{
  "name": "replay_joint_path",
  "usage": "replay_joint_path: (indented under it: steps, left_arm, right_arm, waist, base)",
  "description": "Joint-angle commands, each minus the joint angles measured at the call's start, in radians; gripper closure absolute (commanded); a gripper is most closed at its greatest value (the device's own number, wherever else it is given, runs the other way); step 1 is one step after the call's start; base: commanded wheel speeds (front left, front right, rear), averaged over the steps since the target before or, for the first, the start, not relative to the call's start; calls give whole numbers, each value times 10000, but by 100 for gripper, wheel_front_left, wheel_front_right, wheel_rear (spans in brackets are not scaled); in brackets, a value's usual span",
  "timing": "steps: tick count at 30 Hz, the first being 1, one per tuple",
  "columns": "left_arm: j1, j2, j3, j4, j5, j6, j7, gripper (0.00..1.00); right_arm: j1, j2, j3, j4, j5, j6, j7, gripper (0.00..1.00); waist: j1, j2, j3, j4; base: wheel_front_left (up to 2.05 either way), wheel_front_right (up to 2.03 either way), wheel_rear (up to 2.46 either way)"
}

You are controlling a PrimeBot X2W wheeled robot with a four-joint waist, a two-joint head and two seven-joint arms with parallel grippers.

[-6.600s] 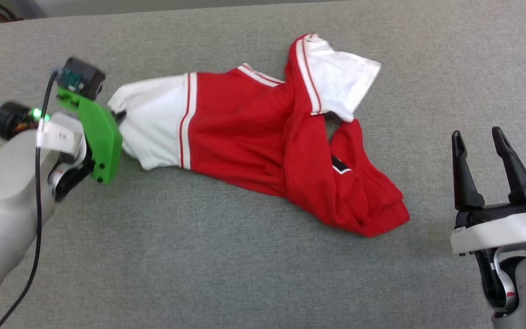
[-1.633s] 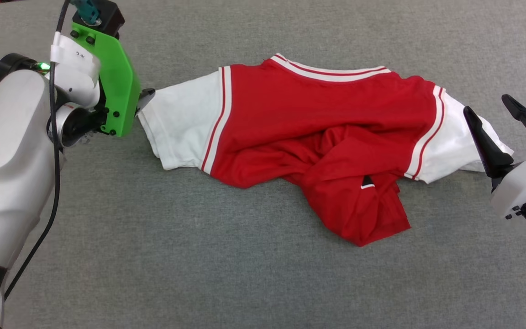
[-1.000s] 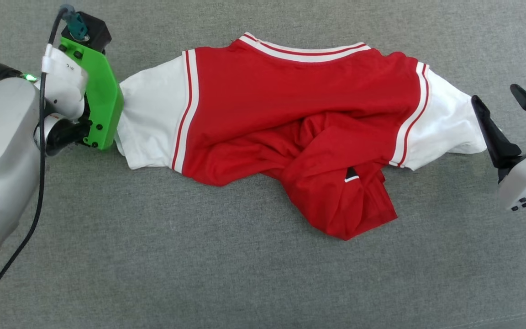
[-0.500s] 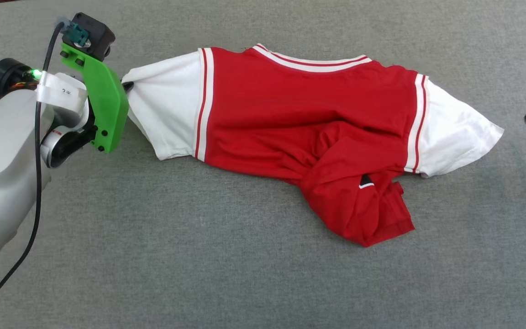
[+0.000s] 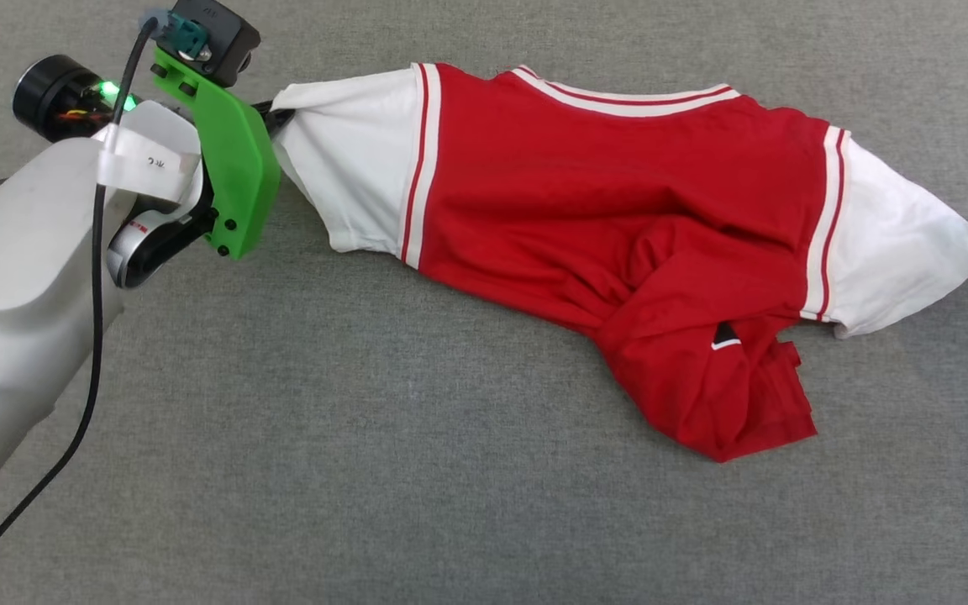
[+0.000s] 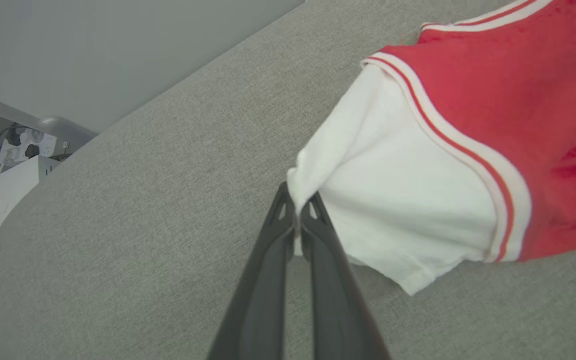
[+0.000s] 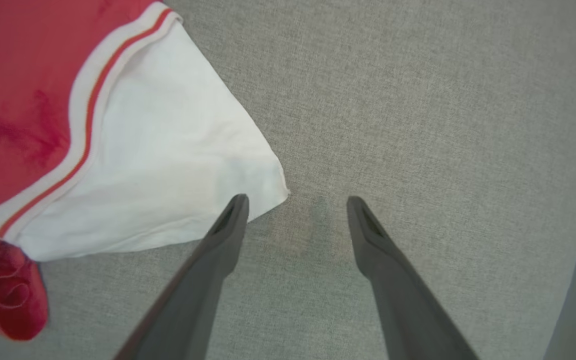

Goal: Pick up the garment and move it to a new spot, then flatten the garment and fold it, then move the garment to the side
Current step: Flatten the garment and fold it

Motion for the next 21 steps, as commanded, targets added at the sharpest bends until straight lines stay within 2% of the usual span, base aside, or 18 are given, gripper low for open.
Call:
replay_joint_path:
  steps: [1,8,15,16,17,21]
  left_arm:
    - [-225,-92,-1,-39,170,20,-91,100]
    - [-422,-175,8,-88,282,18,-328,100]
    - [-372,-132,-18,26,258,13,-502,100]
    - [-360,-124,-22,50,247,12,-521,100]
    - [-335,-115,-32,89,232,11,-544,100]
    - [-202,-93,-59,205,158,5,-733,100]
  right_arm:
    - [-249,191,168,256,-44,-6,24,0]
    - [-528,664,1262,1533,-419,-6,-254,0]
    - [-364,883,2272,2499,-129,-6,-602,0]
    - [-392,877,2340,2536,-89,-6,-704,56]
    - [-435,887,2386,2576,-17,-6,-872,100]
    - [-660,928,2383,2665,272,-6,-1581,100]
  waist:
    - [0,0,304,254]
    - [0,0,678,418]
    - [0,0,724,390]
    - [0,0,700,374]
    - [0,0,654,348]
    - [0,0,373,235]
  base:
    - [0,0,0]
    - [0,0,0]
    - [0,0,0]
    - [0,0,0]
    - [0,0,0]
    - [0,0,0]
